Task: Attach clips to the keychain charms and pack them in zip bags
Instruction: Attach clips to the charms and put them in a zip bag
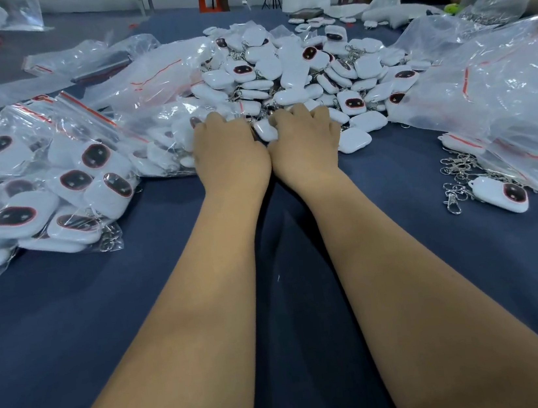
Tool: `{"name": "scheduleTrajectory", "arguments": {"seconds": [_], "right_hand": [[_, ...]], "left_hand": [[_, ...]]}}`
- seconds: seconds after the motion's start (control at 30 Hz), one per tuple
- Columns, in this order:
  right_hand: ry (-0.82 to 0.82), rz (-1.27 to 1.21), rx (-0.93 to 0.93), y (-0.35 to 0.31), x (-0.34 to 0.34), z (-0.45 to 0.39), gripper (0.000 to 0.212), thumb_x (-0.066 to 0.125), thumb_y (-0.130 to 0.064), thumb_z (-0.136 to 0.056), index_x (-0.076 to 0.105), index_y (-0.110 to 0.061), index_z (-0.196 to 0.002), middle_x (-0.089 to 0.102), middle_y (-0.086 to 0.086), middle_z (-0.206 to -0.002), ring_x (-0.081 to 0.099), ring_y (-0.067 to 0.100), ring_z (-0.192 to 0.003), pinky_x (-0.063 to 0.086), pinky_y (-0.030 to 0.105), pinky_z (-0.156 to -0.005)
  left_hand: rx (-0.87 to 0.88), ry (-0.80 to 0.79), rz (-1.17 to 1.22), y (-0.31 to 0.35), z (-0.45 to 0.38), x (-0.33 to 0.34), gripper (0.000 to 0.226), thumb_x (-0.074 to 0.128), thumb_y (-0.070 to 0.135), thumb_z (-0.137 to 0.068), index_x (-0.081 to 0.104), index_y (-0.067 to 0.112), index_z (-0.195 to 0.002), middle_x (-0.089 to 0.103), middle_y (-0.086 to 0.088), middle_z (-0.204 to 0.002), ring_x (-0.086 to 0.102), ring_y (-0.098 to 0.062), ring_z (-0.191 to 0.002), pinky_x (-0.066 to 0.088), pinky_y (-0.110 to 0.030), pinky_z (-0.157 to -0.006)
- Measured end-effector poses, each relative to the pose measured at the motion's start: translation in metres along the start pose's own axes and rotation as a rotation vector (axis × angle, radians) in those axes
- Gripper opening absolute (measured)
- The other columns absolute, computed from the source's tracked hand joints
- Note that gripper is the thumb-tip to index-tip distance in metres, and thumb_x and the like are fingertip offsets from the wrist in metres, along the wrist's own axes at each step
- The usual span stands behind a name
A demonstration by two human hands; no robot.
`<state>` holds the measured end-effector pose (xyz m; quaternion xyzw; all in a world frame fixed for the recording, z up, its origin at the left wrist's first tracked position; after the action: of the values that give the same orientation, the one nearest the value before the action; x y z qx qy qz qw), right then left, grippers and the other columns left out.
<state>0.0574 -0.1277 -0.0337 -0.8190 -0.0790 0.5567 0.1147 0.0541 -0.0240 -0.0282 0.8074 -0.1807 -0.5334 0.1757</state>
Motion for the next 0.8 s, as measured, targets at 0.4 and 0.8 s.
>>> {"name": "scheduleTrajectory", "arguments": {"seconds": [0.4,0.8], "right_hand": [[0.108,-0.65,0.198,0.009,-0.01,-0.003,0.017,0.04,-0.018,-0.099,0.047,-0.012,-0.084,0.055,0.001,-0.082,0.048,0.024,-0.087,0.038,0.036,-0.074],[0.114,-1.065,0.239,0.001,-0.012,-0.003,0.016,0.048,-0.021,-0.101,0.061,-0.023,-0.09,0.06,-0.012,-0.083,0.055,0.008,-0.076,0.048,0.029,-0.078]], "left_hand": [[-0.092,-0.178,0.992,0.028,0.006,0.011,0.036,0.046,0.021,-0.1,0.047,0.024,-0.136,0.049,0.003,-0.133,0.052,-0.005,-0.11,0.041,-0.007,-0.084],[-0.477,-0.221,1.481,0.005,-0.006,0.012,0.038,0.039,-0.012,-0.086,0.067,0.005,-0.105,0.066,-0.011,-0.079,0.061,-0.018,-0.06,0.046,-0.02,-0.049]]}}
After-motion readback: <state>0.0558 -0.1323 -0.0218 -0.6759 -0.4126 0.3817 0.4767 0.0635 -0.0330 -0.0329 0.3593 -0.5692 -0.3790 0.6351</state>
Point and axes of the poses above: each hand's wrist, its own z-axis away from the middle knuckle, its own x-axis out of the palm, y = z × x, the point moved 4 cm from there along -z, towards the middle knuckle
